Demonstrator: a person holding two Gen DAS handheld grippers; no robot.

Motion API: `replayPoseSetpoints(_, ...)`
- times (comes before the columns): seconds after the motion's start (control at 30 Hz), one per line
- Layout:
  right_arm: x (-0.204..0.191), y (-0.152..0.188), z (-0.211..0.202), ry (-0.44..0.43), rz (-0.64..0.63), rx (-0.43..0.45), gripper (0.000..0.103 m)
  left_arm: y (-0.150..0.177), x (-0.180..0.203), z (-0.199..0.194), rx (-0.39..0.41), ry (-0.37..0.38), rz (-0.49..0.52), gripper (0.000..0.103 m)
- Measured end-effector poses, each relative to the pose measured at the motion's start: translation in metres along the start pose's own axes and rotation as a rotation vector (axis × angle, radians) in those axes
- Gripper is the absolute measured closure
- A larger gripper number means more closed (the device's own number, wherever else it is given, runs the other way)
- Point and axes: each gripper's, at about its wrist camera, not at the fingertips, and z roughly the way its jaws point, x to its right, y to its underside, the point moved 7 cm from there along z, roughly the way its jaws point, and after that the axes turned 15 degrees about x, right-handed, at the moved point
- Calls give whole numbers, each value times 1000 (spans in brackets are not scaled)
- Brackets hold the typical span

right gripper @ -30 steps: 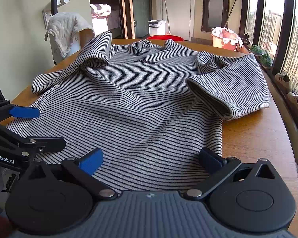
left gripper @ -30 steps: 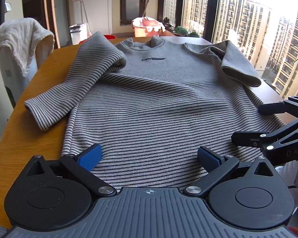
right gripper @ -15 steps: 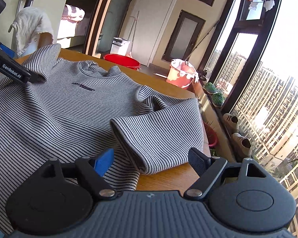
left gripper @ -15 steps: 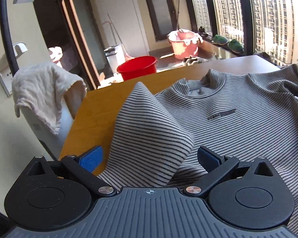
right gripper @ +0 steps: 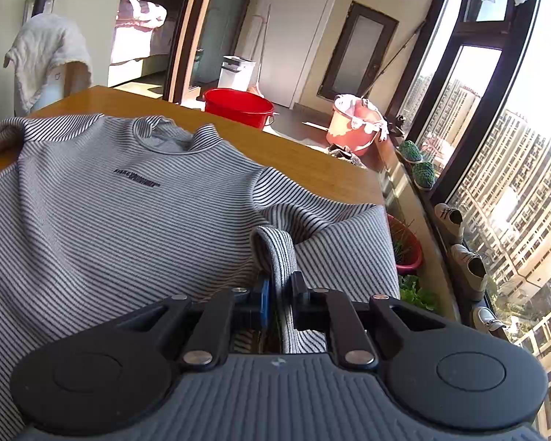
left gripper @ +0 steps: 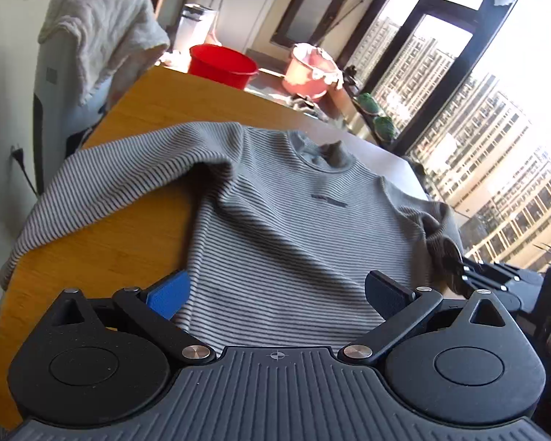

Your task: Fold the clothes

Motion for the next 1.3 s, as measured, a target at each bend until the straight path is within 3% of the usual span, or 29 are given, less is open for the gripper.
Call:
replayPoseSetpoints(0.1,52,-53,-1,109,150,37,93,36,42,10,-49,56,97,0)
replayPoseSetpoints(0.2,94,-103,-9,182,274,90,93,55,60,21,-80,68,119,0)
replayPoseSetpoints(0.33,118,-151,-19,214,375,162,93,59,60,25,-77,89,108,0)
replayPoseSetpoints(0.43,119,-170,-21,202,418,188,93,55,51,20,-62,90,96,0)
replayPoseSetpoints(0.6,92,-185,-14,145,432,185,93,50,38,15,-54,78,63,0)
replayPoseSetpoints(0.9,5,-234,9,19,385,190,93,46,18,8,-32,96,2,0)
replayPoseSetpoints(0.97,-14,-242,17,-3,378,185,93,37,15,-3,29,128,-11,0)
replayPoseSetpoints(1.07,-45,-248,29,-37,371,164,93,16,8,-28,183,164,1,0)
replayPoseSetpoints(1.2,-85,-251,41,-93,381,143,91,-1,-11,-45,302,85,41,0)
replayPoseSetpoints(1.23,-94,-253,42,-121,401,153,88,-1,-16,-44,297,77,29,0)
replayPoseSetpoints(1.3,-110,-258,40,-192,444,173,68,1,-24,-40,282,61,5,0)
